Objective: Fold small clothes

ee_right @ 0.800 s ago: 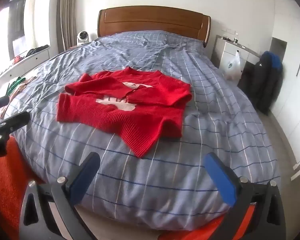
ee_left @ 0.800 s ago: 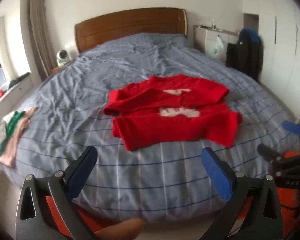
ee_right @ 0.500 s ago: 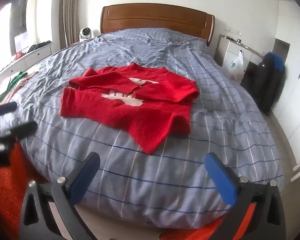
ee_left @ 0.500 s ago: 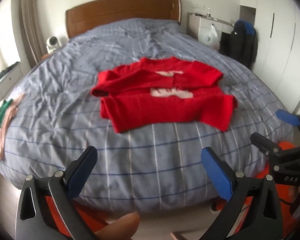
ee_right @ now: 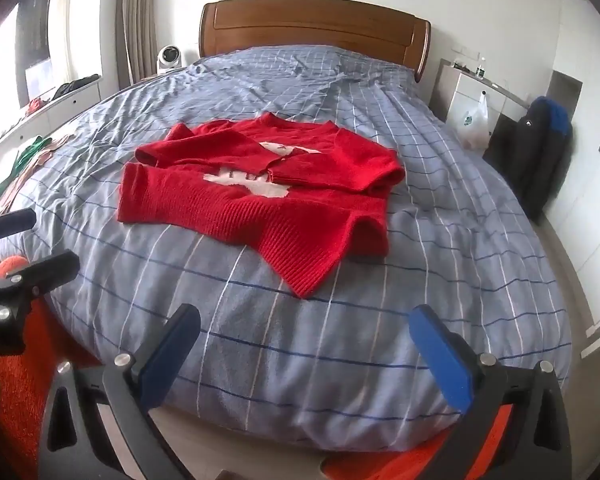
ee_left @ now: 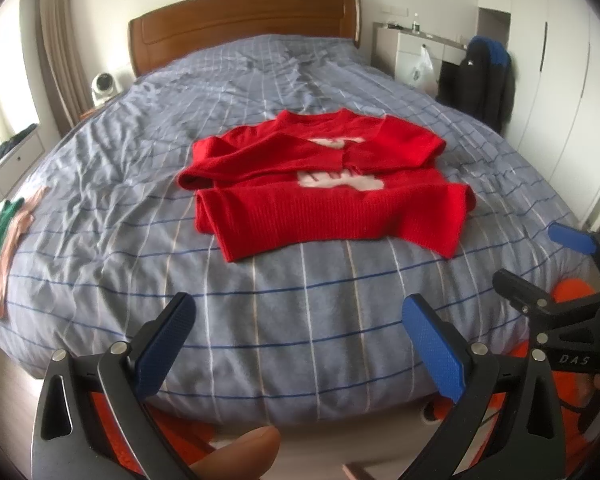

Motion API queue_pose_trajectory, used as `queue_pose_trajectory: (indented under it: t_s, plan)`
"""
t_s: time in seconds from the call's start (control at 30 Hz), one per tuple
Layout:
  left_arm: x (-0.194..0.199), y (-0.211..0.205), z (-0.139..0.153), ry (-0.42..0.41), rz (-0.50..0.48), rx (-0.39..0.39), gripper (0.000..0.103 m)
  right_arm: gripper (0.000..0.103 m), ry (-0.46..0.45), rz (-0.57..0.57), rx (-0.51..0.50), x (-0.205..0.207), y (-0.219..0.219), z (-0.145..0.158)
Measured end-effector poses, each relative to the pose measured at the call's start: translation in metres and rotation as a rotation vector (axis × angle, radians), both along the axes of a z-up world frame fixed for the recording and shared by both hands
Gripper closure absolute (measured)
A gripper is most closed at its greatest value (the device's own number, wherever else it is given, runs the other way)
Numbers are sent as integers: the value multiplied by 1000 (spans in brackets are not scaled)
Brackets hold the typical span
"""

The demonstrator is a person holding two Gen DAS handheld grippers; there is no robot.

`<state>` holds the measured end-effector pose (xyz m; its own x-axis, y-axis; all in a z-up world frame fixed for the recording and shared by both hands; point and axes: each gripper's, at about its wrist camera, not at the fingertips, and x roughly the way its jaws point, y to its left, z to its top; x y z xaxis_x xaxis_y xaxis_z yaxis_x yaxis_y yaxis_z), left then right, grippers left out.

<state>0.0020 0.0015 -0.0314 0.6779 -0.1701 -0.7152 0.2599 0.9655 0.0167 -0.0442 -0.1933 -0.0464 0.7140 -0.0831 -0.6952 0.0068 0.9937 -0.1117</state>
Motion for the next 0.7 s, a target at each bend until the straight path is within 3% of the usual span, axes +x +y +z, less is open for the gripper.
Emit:
queue_pose_trajectory:
  t_s: [0.7]
  plan:
    - [1, -3, -4, 14, -12, 13, 0, 0, 15, -3, -9, 3, 1, -5]
